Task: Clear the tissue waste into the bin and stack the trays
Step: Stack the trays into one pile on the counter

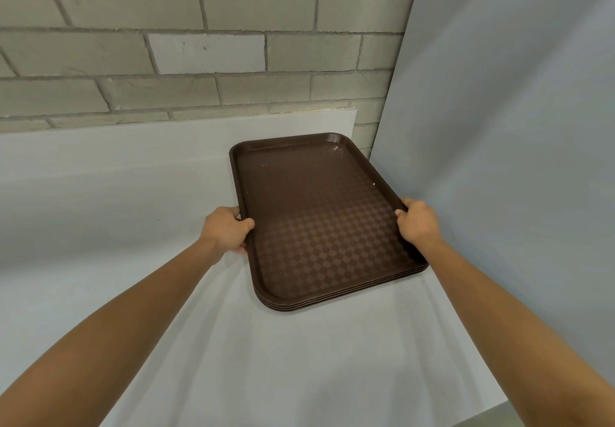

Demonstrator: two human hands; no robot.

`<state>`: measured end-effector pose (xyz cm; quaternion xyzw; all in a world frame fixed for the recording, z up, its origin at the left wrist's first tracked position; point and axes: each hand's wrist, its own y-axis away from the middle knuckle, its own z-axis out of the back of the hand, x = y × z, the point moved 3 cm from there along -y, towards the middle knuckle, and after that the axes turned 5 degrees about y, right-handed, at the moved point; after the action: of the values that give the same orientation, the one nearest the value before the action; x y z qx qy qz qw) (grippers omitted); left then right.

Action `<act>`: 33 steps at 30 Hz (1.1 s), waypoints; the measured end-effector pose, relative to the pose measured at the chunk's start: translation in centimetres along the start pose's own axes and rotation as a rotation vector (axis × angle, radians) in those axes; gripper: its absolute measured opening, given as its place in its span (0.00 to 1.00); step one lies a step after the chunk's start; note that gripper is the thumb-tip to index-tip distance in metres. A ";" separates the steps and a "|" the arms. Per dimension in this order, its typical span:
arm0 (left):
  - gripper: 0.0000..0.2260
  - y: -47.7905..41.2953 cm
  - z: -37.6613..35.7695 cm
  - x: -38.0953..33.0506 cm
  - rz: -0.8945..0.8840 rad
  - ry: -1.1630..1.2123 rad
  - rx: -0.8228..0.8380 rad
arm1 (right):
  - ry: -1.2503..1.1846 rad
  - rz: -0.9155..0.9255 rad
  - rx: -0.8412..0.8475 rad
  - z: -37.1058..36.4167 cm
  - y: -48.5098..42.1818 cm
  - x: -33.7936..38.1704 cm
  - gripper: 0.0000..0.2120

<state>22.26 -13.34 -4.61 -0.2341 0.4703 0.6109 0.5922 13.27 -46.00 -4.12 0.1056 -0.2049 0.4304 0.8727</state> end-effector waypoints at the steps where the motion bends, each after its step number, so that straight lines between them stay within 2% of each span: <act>1: 0.19 -0.1 0.0 0.0 0.001 0.008 0.004 | 0.001 0.000 -0.001 0.0 0.0 0.0 0.16; 6: 0.18 0.1 0.0 0.0 -0.004 0.006 0.010 | 0.012 -0.009 -0.001 0.0 0.0 0.0 0.16; 14: 0.26 0.4 0.1 -0.1 0.028 0.030 0.032 | 0.057 -0.028 0.006 -0.2 -0.1 -0.1 0.17; 21: 0.31 1.6 0.2 -0.6 0.036 0.004 0.013 | 0.135 0.046 -0.104 0.2 0.6 0.7 0.20; 24: 0.28 2.2 0.0 -0.4 0.045 0.019 0.041 | 0.147 0.026 -0.084 0.4 0.7 0.8 0.20; 28: 0.25 2.8 -0.1 -0.4 0.026 -0.003 0.024 | 0.140 -0.089 0.050 0.3 1.0 -0.6 0.18; 33: 0.24 2.9 -0.2 -0.4 0.016 -0.011 0.004 | 0.100 -0.094 0.042 0.5 0.9 -1.2 0.15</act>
<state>19.57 -13.32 -3.56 -0.2258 0.4704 0.6158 0.5904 11.75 -46.42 -4.19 0.1117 -0.1469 0.3976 0.8988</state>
